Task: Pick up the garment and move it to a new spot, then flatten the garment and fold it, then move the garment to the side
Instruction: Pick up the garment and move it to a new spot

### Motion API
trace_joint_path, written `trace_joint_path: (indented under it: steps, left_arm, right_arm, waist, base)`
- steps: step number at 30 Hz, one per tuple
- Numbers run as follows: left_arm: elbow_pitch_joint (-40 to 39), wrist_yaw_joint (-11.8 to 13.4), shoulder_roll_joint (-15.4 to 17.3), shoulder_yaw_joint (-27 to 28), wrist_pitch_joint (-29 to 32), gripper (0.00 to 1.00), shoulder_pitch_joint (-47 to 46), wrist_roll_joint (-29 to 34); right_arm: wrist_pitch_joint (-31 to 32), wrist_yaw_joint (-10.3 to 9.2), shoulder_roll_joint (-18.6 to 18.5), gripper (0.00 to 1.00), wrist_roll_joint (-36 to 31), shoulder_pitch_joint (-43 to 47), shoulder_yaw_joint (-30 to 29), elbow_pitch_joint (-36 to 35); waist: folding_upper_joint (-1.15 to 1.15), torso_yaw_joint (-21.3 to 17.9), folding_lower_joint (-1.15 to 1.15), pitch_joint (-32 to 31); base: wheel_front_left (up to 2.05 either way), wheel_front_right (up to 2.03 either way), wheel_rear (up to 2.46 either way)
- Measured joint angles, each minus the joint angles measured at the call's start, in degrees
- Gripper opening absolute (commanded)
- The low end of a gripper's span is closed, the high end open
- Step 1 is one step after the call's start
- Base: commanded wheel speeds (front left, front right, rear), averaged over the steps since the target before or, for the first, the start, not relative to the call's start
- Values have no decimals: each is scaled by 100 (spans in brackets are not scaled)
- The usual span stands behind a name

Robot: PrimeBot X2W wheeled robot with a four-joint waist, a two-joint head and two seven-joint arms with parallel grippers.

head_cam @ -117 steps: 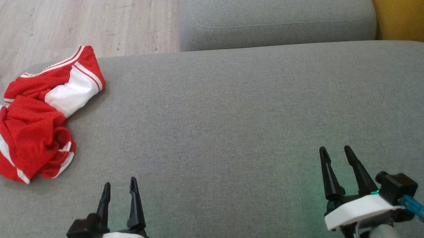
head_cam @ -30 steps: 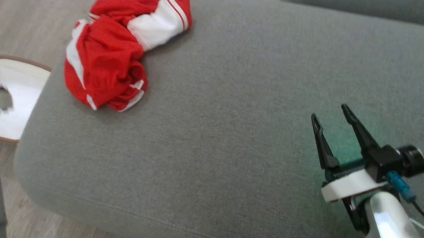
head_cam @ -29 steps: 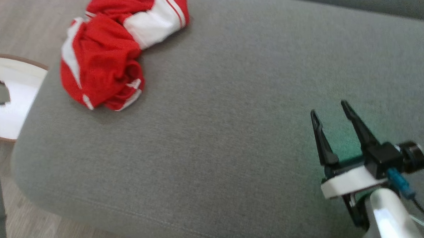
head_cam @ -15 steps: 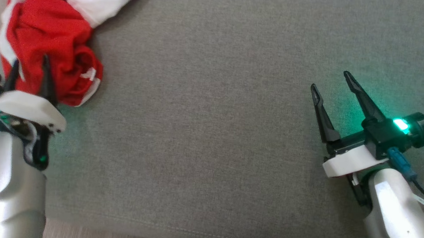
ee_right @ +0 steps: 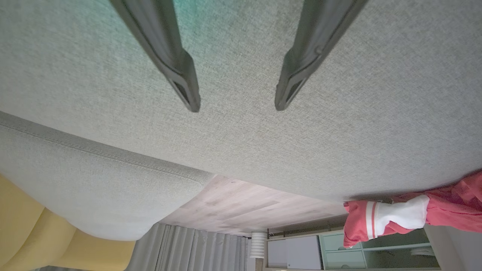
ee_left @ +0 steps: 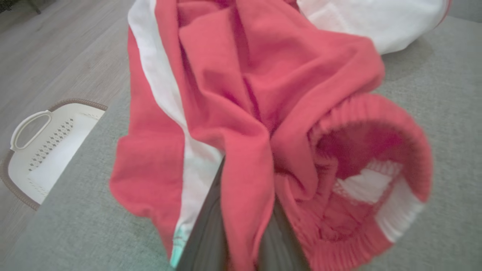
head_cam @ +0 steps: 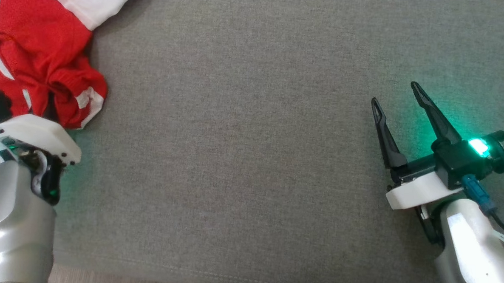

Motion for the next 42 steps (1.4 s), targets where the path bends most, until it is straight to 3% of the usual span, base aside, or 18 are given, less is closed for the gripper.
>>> trace_joint_path:
  steps: [4,9,15,21,26,31,38,42]
  left_arm:
    - [-13,-1,250,-252,-30,0,-1,23]
    - [-305,-1,949,-577,-76,0,-109,339]
    - [-1496,-1,1644,-1299,35,0,-526,682]
    - [-2716,-2,1789,-2150,436,0,-579,597]
    - [-3478,-2,1673,-2819,487,0,-637,454]
    - [-3719,-2,1196,-3318,378,0,-735,376]
    - [-3230,12,595,-3749,-339,0,-737,606]
    - [-2599,172,377,-4075,-884,0,-650,971]
  right_arm:
    - [-97,0,8,100,47,-2,-2,157]
    - [-256,0,38,100,199,1,-3,450]
    - [-425,0,67,100,737,69,30,889]
    - [-477,0,112,100,1128,359,94,1113]
    - [-479,0,122,100,1237,490,99,1089]
    - [-479,0,125,100,1304,499,148,1016]
    - [-480,0,127,100,1413,432,264,893]
    - [-480,0,129,100,1471,293,287,865]
  waist:
    - [0,2,0,-179]
    - [0,-7,-1,-570]
    - [0,-96,-2,-1314]
    - [1,-423,-3,-1915]
    - [1,-976,-2,-2180]
    - [1,-1576,-1,-2242]
    - [1,-2308,0,-1922]
    - [0,-2588,1,-1576]
  base:
    - [0,0,0]
    - [0,0,0]
    - [0,0,0]
    - [0,0,0]
    - [0,0,0]
    - [0,0,0]
    - [0,0,0]
    - [0,0,0]
